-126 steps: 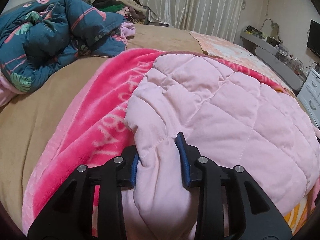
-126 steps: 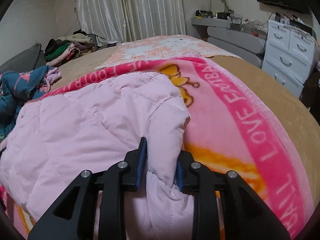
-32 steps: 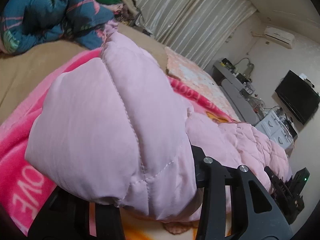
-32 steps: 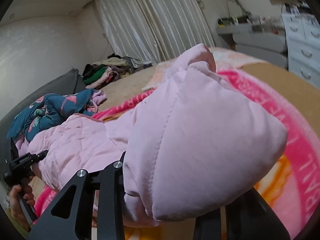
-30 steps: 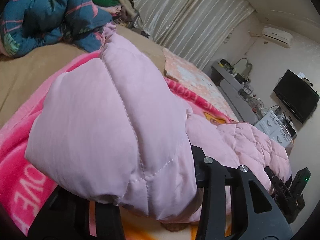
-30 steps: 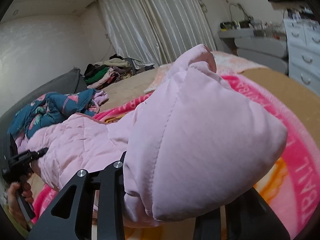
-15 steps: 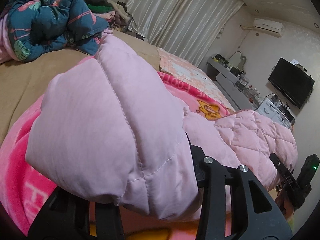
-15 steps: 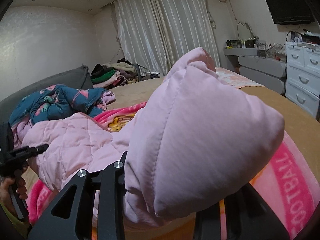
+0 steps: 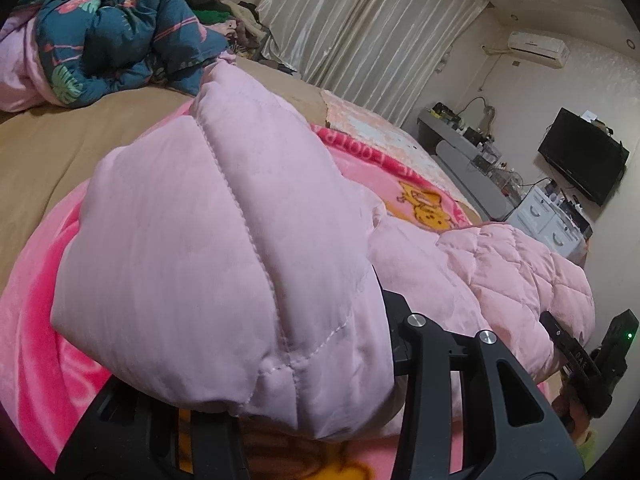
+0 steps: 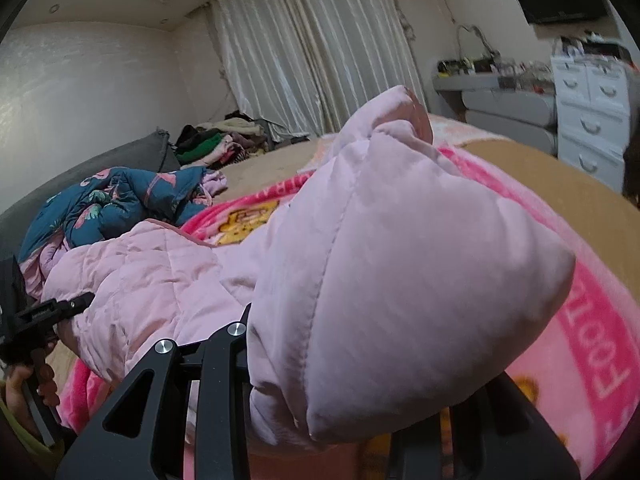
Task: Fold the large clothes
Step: 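Lift the folded jacket with both tools and roll it over once more, then lower the folded bundle onto the blanket and open both tools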
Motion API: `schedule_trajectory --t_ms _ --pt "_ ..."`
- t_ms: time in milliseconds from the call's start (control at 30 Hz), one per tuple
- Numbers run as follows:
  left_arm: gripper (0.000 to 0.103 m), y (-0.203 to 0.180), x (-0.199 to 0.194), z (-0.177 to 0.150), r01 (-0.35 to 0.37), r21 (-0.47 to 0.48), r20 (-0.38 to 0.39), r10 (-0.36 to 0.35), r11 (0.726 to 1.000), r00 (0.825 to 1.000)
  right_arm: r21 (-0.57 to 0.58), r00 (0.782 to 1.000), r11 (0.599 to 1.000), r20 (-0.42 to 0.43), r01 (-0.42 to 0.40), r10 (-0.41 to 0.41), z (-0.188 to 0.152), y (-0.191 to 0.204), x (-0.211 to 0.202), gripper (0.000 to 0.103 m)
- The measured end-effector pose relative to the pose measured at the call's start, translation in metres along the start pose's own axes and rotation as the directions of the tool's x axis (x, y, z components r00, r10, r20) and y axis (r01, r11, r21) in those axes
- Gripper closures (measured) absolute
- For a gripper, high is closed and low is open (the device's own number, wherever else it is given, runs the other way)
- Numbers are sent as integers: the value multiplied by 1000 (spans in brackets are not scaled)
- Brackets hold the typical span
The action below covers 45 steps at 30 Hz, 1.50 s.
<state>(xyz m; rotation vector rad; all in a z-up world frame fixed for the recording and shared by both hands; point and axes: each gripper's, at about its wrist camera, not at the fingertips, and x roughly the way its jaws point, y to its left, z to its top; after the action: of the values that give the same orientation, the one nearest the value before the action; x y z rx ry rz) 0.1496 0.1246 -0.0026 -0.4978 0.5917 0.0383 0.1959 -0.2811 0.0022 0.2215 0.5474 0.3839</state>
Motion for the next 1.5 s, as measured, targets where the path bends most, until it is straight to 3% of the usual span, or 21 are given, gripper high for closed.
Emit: schedule_trajectory --t_ms 200,333,467,667,867,900,1000,1133,1300,1500 --pt "65 14 1 -19 -37 -34 -36 36 999 999 123 997 992 -75 22 -13 -14 -18 6 69" --pt "59 25 6 -25 -48 -69 -66 43 996 997 316 985 948 -169 36 19 -28 -48 19 62" --pt "47 29 4 -32 -61 -85 -77 55 994 996 461 971 885 -234 65 50 -43 -72 27 35" --pt "27 48 1 -40 -56 -168 -112 37 984 993 500 965 858 -263 121 17 -52 -79 19 9" --pt "14 64 -23 -45 -70 -230 -109 46 971 993 532 973 831 -227 162 -44 -59 -84 -10 5" --pt "9 65 -30 -45 -83 -228 -97 62 970 993 531 975 831 -211 169 -63 -59 -84 -19 5" --pt "9 62 -56 -43 -108 -197 -48 100 974 994 487 978 850 -148 201 -147 -56 -77 -46 4" --pt "9 49 -92 -40 -148 -126 17 152 981 988 334 967 912 13 237 -256 -42 -43 -95 4" --pt "9 23 -126 -37 -191 -24 88 193 981 977 143 960 966 151 215 -236 -31 7 -141 4" --pt "9 -15 -150 -42 -173 57 124 165 983 979 -8 966 986 200 169 -164 -32 45 -177 4"
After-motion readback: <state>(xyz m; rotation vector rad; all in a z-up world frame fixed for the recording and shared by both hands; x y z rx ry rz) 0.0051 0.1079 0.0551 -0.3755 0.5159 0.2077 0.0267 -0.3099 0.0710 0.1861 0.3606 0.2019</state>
